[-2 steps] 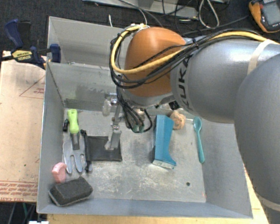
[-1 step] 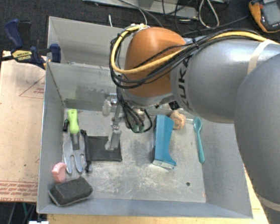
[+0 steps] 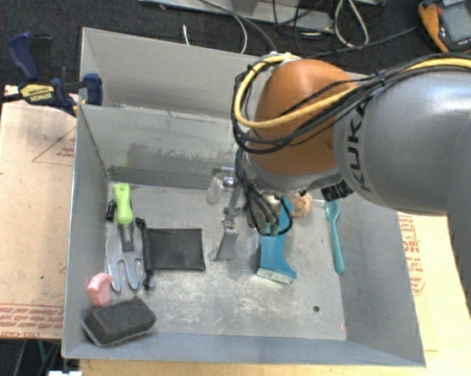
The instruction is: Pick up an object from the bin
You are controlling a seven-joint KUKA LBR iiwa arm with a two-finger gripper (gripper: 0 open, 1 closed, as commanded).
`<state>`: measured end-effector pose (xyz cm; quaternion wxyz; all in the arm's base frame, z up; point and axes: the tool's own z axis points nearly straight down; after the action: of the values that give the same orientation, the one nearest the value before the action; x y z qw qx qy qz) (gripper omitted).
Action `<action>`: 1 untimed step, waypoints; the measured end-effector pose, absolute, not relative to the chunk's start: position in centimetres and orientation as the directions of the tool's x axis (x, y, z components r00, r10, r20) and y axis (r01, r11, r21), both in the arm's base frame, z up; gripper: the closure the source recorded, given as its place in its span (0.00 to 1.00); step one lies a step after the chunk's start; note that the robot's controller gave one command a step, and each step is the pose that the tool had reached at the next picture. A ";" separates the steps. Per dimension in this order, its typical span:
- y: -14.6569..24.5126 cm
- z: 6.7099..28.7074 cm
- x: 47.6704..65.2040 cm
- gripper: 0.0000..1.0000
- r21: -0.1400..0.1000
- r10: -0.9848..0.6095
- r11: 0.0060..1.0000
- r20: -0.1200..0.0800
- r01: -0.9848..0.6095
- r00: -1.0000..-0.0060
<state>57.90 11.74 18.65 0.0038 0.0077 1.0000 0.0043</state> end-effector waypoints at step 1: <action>10.6 15.2 58.6 0.00 0.012 0.124 0.992 -0.007 0.124 -0.992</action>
Offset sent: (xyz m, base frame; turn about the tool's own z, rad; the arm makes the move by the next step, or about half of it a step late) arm 0.0208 0.0426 -0.1165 0.0985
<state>58.59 10.62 15.21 0.0039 0.0623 0.9980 0.0057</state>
